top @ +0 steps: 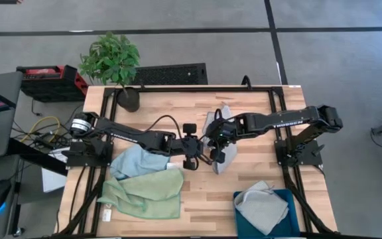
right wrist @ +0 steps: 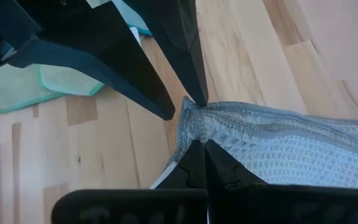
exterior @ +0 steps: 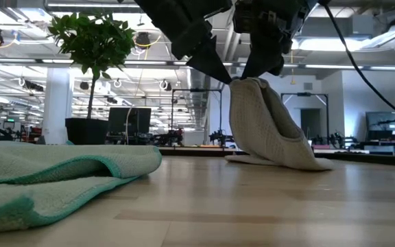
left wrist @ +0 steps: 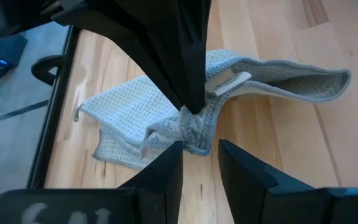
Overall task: Fold microfiber towels
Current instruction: Fold the gray microfiber towel
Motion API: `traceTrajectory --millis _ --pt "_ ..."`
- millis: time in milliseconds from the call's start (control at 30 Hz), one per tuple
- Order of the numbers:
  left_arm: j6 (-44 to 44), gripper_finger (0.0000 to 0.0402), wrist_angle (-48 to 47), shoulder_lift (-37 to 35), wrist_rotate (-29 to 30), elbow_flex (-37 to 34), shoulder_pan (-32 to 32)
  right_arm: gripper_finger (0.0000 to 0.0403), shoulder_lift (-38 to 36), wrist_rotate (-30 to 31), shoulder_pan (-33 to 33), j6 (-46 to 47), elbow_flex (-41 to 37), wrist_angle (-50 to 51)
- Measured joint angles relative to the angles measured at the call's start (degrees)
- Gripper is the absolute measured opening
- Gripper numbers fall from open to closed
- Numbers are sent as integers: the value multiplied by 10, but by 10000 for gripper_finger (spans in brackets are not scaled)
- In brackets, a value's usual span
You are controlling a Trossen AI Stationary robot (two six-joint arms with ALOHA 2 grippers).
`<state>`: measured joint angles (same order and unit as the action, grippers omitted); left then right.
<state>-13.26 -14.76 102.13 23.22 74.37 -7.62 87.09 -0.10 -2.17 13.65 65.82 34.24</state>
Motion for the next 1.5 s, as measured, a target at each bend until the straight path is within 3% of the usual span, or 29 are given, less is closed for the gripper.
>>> traceTrajectory --millis 500,833,1133,1267,1500 --pt "20 92 2 3 11 0 1 3 0 0 0 0 0 0" --pt "33 5 0 3 11 0 4 3 0 0 0 0 0 0" --pt "71 0 -14 3 5 0 3 5 0 -2 0 3 0 0" --pt "90 0 -15 3 -6 0 3 17 0 -30 6 28 0 0" --pt "138 0 -42 3 -30 1 3 8 -12 -5 8 30 0 -3"
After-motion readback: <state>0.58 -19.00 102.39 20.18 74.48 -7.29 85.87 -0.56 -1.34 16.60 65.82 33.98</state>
